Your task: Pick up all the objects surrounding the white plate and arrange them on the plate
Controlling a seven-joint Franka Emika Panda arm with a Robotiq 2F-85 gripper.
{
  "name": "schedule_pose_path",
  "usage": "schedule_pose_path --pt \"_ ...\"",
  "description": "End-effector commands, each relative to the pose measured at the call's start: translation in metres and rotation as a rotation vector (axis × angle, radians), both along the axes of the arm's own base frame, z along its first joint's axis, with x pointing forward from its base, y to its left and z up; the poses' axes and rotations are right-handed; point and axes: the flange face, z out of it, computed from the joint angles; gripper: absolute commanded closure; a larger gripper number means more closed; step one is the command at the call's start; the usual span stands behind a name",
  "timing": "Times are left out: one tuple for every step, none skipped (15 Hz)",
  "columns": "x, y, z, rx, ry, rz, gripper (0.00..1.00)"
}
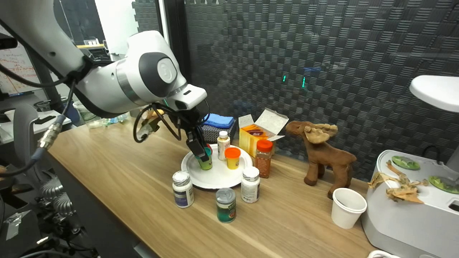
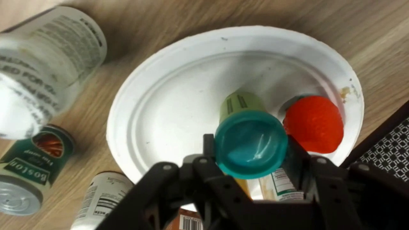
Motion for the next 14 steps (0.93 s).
schedule_pose_path --pt "0.006 0.012 -0.002 0.048 -0.038 0.041 0.72" --pt "0.005 0.015 -0.001 0.057 -0.043 0.052 0.72" --pt "0.004 0.019 -0.001 0.061 -0.044 0.062 0.72" --pt "0.003 0.023 0.0 0.064 -0.047 0.072 0.72" --pt "0.001 0.027 0.001 0.066 -0.047 0.081 0.72" --pt "-0.001 0.03 0.001 0.068 -0.047 0.089 0.72" --pt "-0.002 0.034 0.002 0.071 -0.047 0.1 0.72" --pt "-0.003 0.037 0.002 0.071 -0.043 0.109 0.72" --pt "-0.004 0.039 0.001 0.067 -0.038 0.118 0.72" --pt "-0.005 0.041 0.001 0.064 -0.032 0.129 0.72" --pt "-0.006 0.044 0.001 0.063 -0.024 0.135 0.72" --pt "-0.007 0.045 0.0 0.057 -0.014 0.143 0.72" --pt "-0.008 0.047 0.0 0.055 -0.007 0.155 0.72" --pt "-0.009 0.049 0.0 0.05 0.001 0.165 0.72"
